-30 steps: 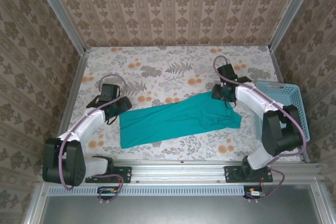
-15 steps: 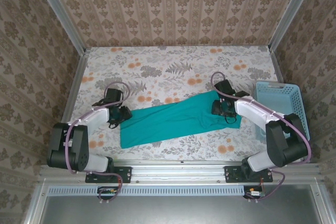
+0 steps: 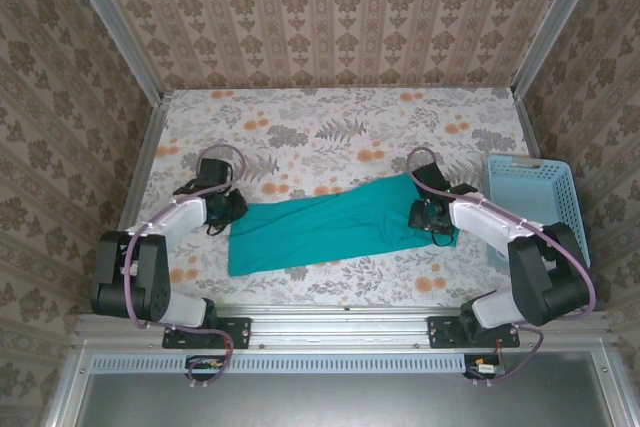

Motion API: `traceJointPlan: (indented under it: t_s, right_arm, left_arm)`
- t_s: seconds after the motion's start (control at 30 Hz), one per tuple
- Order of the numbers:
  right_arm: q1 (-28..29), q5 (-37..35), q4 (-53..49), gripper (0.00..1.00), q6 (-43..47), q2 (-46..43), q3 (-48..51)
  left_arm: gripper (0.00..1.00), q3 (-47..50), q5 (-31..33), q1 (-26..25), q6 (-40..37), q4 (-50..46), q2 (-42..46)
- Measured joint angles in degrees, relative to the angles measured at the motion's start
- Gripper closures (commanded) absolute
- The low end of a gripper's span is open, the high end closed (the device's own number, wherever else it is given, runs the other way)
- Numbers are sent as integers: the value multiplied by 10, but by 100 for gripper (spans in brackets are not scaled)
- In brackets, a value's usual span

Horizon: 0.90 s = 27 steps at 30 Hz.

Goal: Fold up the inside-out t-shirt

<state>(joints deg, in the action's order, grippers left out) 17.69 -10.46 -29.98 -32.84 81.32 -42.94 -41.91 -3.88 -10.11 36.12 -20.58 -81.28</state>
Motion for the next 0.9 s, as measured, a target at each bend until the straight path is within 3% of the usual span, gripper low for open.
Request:
traceJointPlan:
  t_s: [0.3,0.47,0.5,0.63,0.73,0.9]
  right_arm:
    - [4,-13,-13,50,-4,2,0]
    - [16,-22,-20,53,-5,12,-2]
    - [18,-25,-22,54,-5,16,-4]
    - [28,-41,-27,54,-5,17,-9]
    - [45,-53,-37,53,-4,-7,-9]
    - [81,-59,-38,49,-4,-81,-13]
  left_arm:
    - [94,-39,0,33,-13,-6,-37]
    - [86,-57,-2,45,-19,-8,-73]
    - [82,-62,-2,48,-19,-10,-80]
    - [49,-73,11,54,-28,-24,-82]
    - [39,-72,35,50,-34,-47,-47]
    - [36,-51,59,7,-33,-57,71]
